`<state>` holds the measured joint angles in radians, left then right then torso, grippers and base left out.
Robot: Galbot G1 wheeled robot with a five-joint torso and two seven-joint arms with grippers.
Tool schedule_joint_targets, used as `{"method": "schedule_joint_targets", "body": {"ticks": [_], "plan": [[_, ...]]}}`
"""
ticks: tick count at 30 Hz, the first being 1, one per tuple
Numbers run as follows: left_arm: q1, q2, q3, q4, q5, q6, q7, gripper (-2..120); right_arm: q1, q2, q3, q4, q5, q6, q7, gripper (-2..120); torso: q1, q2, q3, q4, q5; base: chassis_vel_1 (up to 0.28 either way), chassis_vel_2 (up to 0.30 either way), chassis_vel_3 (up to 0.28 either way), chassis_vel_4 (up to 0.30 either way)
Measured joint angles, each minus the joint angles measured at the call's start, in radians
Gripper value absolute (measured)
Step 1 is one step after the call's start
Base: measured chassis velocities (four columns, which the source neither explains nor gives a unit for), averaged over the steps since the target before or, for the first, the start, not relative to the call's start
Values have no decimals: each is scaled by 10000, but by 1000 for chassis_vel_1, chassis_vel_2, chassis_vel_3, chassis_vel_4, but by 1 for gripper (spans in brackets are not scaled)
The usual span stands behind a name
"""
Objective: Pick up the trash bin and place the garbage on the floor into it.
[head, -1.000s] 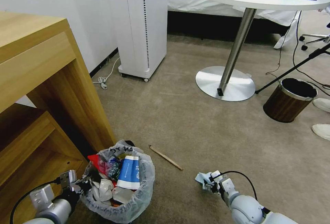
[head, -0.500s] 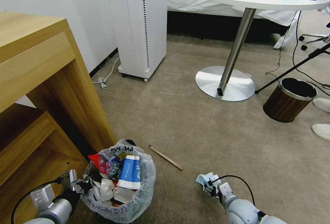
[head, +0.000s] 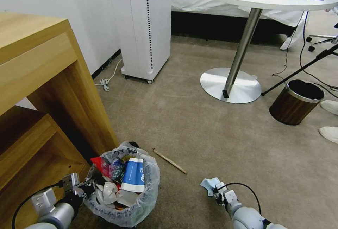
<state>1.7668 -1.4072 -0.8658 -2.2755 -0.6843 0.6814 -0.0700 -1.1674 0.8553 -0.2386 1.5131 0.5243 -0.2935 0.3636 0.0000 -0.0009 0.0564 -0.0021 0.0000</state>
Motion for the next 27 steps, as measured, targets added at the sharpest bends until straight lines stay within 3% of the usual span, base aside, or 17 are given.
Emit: {"method": "schedule_joint_targets", "body": {"ticks": [6, 13, 15, 16, 19, 20, 23, 24, 27], "plan": [[44, -25, -3, 3, 38, -32, 37, 1, -108, 9, 52, 64, -41, 240, -12, 0, 0, 0, 0, 0, 0, 0, 0, 0, 0], [43, 7, -57, -4, 35, -34, 42, 1, -389, -64, 294, 336, 64, 1394, -593, 0, 0, 0, 0, 0, 1, 0, 0, 0, 0], [36, 18, -72, -10, 27, -34, 40, 1, -577, -231, 614, 803, 181, 2629, -1367, 0, 0, 0, 0, 0, 0, 0, 0, 0, 0], [36, 18, -72, -10, 27, -34, 40, 1, -577, -231, 614, 803, 181, 2629, -1367, 0, 0, 0, 0, 0, 0, 0, 0, 0, 0], [3, 3, -72, -10, 25, -34, 26, 1, -700, -443, 998, 1199, 195, 4701, -2925, 0, 0, 0, 0, 0, -1, 0, 0, 0, 0], [3, 3, -72, -10, 25, -34, 26, 1, -700, -443, 998, 1199, 195, 4701, -2925, 0, 0, 0, 0, 0, -1, 0, 0, 0, 0], [-3, -62, -37, -21, 50, -27, 16, 1, -679, -552, 1031, 1429, 444, 6483, -5062, 0, 0, 0, 0, 0, 0, 0, 0, 0, 0], [-3, -62, -37, -21, 50, -27, 16, 1, -679, -552, 1031, 1429, 444, 6483, -5062, 0, 0, 0, 0, 0, 0, 0, 0, 0, 0], [35, -107, -25, -116, 72, -8, 5, 1, -463, -631, 866, 1945, 769, 7292, -6393, 0, 0, 0, 0, -1, 0, 0, 0, 0, 0]]}}
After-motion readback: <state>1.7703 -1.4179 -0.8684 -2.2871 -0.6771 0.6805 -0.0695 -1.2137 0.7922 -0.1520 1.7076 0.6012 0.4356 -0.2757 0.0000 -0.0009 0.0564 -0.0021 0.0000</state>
